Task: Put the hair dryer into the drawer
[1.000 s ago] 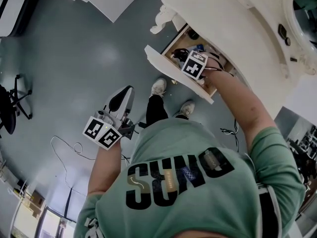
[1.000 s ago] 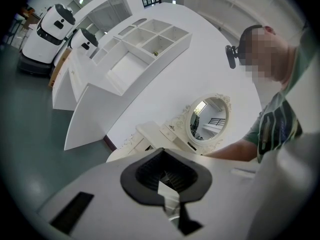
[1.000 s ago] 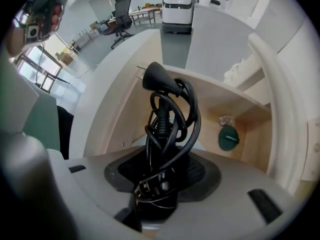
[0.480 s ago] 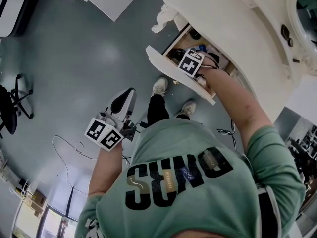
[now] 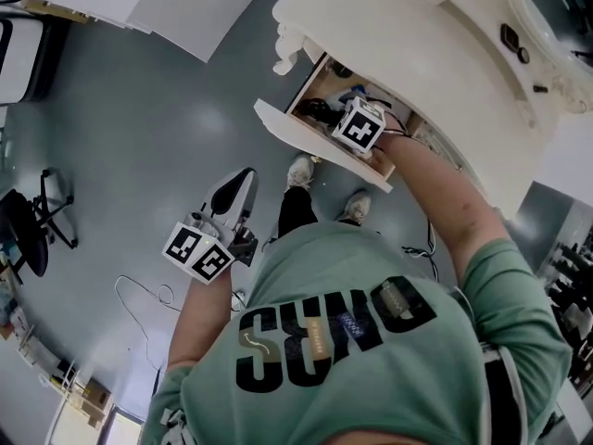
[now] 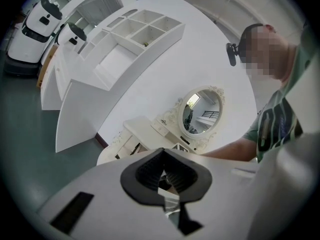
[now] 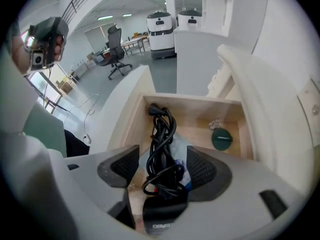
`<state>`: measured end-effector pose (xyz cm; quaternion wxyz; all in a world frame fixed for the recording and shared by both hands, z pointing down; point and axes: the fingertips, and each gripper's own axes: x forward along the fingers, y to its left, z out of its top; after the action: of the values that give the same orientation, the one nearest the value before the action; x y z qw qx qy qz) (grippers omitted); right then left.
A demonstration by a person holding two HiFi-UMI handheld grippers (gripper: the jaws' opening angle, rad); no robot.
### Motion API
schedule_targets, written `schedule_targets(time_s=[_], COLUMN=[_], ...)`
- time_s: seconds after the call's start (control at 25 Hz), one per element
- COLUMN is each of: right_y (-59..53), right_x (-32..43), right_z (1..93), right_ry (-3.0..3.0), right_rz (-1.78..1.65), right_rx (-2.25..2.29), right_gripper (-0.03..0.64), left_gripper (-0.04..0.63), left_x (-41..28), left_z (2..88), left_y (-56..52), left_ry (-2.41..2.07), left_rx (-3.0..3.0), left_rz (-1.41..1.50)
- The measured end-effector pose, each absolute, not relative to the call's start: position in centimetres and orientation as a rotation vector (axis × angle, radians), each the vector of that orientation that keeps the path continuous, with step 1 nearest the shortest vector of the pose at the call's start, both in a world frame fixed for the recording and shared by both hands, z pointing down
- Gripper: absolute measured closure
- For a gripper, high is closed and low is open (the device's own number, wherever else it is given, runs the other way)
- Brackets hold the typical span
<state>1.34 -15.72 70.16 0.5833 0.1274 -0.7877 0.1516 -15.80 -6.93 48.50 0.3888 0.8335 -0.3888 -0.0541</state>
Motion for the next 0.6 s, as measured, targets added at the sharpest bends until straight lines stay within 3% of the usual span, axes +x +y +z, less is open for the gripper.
schedule_targets(time_s=[0.32,0.6], right_y=[-14.3,-12.7], right_x=[5.3,16.9], right_z=[56.2,42.8], right_ry=[-2.181,-2.433], right_rz=[0.528,0.584], right_rx=[0.539,0.940], right_gripper=[0.345,0.416], left_gripper=[0.586,0.586], left_x=[-7.5,3.6], left_z=[43.0,37.1], left_y=[-8.3,-9.5], left_ry=[-0.835,-0.597], left_rx=[2.278,2.470], left_rz=[-0.095,-0.074])
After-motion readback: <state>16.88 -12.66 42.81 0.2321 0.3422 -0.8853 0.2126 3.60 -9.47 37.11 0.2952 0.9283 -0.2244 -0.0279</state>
